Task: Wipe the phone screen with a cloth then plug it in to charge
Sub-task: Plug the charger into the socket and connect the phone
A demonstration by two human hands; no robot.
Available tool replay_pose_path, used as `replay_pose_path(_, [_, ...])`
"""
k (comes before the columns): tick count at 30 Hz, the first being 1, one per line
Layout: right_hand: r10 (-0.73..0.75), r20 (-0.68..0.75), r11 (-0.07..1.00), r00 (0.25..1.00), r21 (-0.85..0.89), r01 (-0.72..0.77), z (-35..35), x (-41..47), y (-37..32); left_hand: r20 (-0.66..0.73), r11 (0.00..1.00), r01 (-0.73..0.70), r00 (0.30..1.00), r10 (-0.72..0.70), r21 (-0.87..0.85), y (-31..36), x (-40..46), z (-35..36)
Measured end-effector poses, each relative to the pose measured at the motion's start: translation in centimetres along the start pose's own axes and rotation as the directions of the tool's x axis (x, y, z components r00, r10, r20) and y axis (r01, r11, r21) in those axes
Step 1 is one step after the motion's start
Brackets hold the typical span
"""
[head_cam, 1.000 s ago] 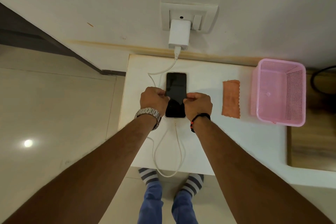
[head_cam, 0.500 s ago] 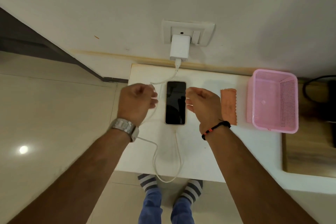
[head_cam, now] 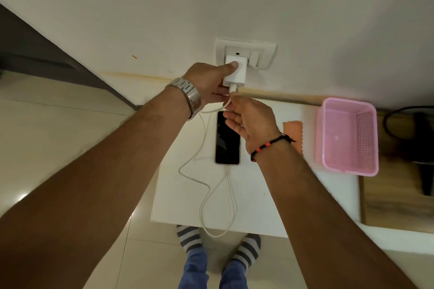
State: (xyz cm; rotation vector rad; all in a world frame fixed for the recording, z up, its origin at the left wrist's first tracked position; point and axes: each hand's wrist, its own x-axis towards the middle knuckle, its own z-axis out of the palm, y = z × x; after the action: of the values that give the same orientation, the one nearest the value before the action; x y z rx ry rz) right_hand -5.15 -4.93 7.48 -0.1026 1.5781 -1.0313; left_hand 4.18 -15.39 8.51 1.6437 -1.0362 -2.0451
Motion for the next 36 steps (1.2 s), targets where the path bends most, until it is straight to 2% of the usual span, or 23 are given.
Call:
replay_pose_path(3, [-0.001,-0.021,1.0,1.0,0.003,0.001,0.3,0.1,0.1,0.032,0.998,-0.001,0.999,0.003,-0.064,-0.1,0.5,0.1])
replay_pose_path(8, [-0.049,-0.05,0.999,0.998,-0.022,0.048,0.6,0.6,-0.3,0.041,0.996,-0.019,0.999,0.022,-0.088,-0.5,0.9,0.2])
replay_pose_path(16, [-0.043,-0.093,0.998,0.995,-0.051,0.038,0.6,1.1,-0.8,0.03,0.995,-0.029,0.999,0.032,-0.095,-0.9,1.0,0.4])
replay_pose_path(21, [-0.093,-0.013,0.99,0.996,-0.105,0.091,-0.1,0.6,-0.2,0.025,0.996,-0.04,0.999,0.042,-0.075,-1.1,1.0,0.2])
replay_pose_path(24, [-0.097,0.013,0.987,0.995,-0.125,0.098,-0.5,0.6,-0.6,-0.047,0.996,-0.088,0.995,0.088,0.003,-1.5,0.9,-0.1])
replay_pose_path(27, [-0.207,-0.014,0.953,0.978,-0.228,0.199,-1.0,0.8,-0.6,-0.16,0.985,-0.157,0.973,0.167,0.069,-2.2,0.5,-1.3])
replay_pose_path(30, [-0.434,-0.075,0.832,0.898,-0.416,0.368,-2.0,1.1,-0.3,-0.299,0.971,-0.221,0.924,0.238,0.092,-3.7,-0.3,-3.1])
replay_pose_path(33, [-0.546,-0.1,0.767,0.832,-0.459,0.448,-2.8,1.9,-1.0,-0.36,0.977,-0.212,0.911,0.202,0.012,-5.8,-1.3,-4.5])
replay_pose_path(36, [-0.566,-0.087,0.754,0.82,-0.456,0.473,-2.6,3.0,-2.3,-0.378,0.984,-0.162,0.918,0.122,-0.078,-7.6,-2.2,-5.1])
